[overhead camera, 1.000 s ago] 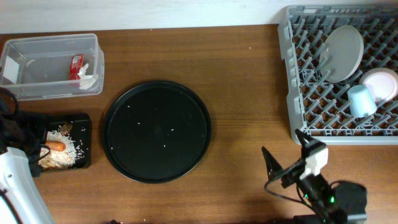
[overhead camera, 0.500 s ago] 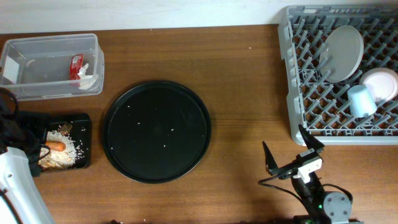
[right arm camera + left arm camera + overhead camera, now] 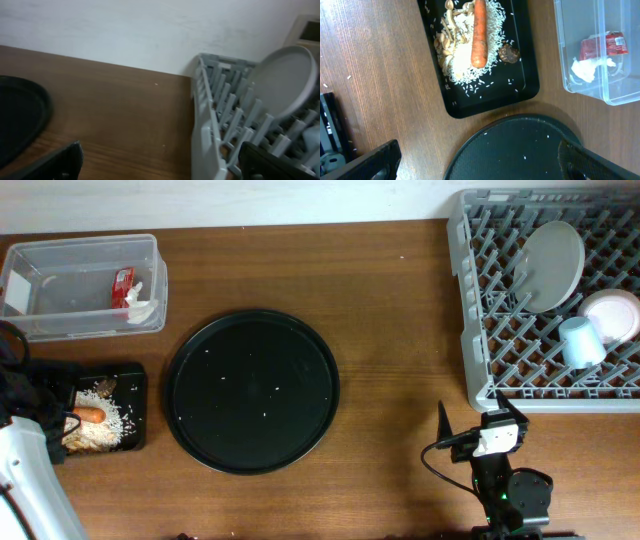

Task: Sort waste into correct bins and load items into the dishwasher rack

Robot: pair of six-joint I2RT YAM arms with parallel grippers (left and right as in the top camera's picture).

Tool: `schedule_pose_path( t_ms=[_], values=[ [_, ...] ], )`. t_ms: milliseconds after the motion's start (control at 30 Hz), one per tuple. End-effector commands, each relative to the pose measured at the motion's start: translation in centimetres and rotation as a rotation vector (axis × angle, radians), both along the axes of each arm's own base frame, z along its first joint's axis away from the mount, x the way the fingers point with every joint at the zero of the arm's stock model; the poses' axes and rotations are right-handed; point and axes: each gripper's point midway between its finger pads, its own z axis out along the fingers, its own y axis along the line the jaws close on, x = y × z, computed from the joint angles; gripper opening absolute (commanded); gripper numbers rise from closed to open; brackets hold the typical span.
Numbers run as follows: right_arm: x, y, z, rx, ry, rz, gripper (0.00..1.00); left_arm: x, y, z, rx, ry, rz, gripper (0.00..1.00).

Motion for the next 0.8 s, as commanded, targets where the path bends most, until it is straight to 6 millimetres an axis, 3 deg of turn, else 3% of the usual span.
schedule_pose_path(
  t_ms=[0,767],
  values=[
    [0.01,-0.79,-0.27,0.001,0.005,-0.045,0.98,-0.2,0.14,0.22,0.007,-0.005,0.015,0.99],
    [0.01,-0.65,-0.18,0.002,0.002,-0.036,0.98,-0.2,0.14,0.22,0.007,-0.005,0.015,0.99]
  ],
)
